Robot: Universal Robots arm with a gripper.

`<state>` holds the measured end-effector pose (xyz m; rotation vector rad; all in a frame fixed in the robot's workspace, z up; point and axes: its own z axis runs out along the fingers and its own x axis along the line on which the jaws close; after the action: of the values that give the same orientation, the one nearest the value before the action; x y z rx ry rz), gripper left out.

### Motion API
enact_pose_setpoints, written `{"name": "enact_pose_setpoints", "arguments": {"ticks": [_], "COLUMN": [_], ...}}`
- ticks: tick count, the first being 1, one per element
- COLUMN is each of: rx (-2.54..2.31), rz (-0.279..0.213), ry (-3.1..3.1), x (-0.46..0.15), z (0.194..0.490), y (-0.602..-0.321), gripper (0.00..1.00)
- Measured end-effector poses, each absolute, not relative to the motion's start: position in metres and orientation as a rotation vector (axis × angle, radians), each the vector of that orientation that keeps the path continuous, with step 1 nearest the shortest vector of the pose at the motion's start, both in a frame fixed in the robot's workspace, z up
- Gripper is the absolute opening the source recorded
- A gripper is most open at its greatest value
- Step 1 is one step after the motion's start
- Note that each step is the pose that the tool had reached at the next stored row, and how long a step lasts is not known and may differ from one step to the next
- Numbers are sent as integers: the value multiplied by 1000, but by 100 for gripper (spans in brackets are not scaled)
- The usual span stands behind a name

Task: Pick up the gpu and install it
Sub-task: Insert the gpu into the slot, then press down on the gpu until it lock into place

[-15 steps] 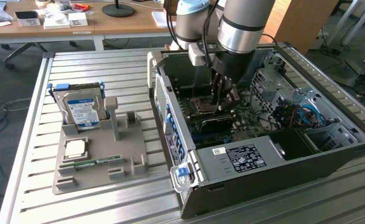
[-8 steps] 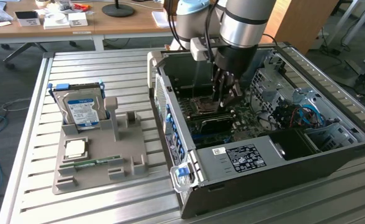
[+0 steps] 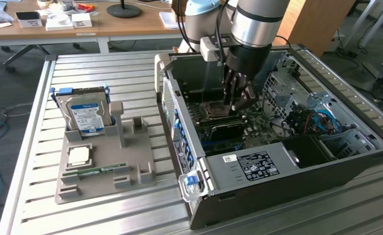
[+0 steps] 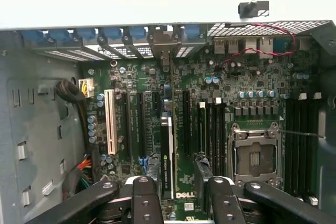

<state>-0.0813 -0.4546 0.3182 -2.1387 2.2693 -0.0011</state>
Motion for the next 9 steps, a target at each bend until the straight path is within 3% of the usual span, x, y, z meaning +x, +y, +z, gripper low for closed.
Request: {"name": "enact_pose_setpoints", "arguments": {"ticks": [9], "rx": [-2143], "rz": [-2], "ry": [2266], "x": [-81], "z": [318], "y": [-455], "gripper": [41]}}
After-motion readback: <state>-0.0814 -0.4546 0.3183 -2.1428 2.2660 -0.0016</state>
